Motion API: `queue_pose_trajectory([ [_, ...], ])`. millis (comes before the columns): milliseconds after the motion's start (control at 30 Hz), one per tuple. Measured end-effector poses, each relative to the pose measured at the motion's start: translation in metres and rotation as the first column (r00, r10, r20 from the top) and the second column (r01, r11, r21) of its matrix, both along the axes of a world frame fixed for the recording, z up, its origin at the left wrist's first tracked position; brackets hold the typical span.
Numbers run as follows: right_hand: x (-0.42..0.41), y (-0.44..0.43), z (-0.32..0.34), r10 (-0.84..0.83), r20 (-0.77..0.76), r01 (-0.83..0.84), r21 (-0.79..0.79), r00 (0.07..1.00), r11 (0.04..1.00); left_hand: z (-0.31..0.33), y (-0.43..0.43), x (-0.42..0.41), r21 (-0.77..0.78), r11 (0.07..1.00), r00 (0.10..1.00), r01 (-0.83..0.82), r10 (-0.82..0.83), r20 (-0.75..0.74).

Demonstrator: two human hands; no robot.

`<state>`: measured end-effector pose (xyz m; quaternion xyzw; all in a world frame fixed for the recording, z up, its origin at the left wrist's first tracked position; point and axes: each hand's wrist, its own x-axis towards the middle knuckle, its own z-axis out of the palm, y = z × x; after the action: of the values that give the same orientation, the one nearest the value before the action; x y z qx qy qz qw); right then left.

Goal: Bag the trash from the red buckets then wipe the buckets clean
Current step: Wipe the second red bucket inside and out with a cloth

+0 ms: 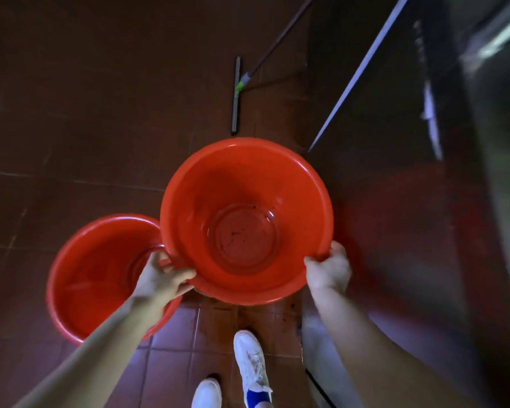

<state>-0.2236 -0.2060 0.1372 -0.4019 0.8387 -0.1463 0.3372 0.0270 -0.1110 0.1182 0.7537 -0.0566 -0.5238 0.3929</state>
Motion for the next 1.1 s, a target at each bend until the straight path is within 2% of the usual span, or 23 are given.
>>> queue_pose_trajectory([
  [133, 0.015, 0.031, 0.105, 0.026, 0.099, -0.009, -0.167, 0.995, 0.986, 0.104, 0.03, 0.021, -0.093, 0.996, 1.0, 0.003, -0.005, -0.016],
  [333, 0.019, 0.092, 0.27, 0.131, 0.231, -0.035, -0.376, 0.964, 0.926, 0.269, 0.096, 0.048, -0.32, 0.946, 0.999, 0.04, -0.046, -0.012],
  [467, 0.0, 0.124, 0.369, 0.145, 0.32, 0.051, -0.531, 0.936, 0.846, 0.359, 0.12, 0.046, -0.49, 0.86, 0.99, 0.144, -0.121, 0.079],
  [633, -0.052, 0.142, 0.475, 0.157, 0.333, 0.114, -0.665, 0.93, 0.739, 0.45, 0.121, 0.007, -0.648, 0.709, 0.961, 0.277, -0.199, 0.193],
  [800, -0.123, 0.139, 0.529, 0.137, 0.344, 0.151, -0.689, 0.929, 0.709, 0.504, 0.102, -0.064, -0.71, 0.603, 0.93, 0.363, -0.276, 0.241],
  [1100, -0.256, 0.094, 0.52, 0.122, 0.436, 0.176, -0.582, 0.892, 0.794, 0.512, 0.07, -0.196, -0.658, 0.648, 0.923, 0.385, -0.275, 0.27],
])
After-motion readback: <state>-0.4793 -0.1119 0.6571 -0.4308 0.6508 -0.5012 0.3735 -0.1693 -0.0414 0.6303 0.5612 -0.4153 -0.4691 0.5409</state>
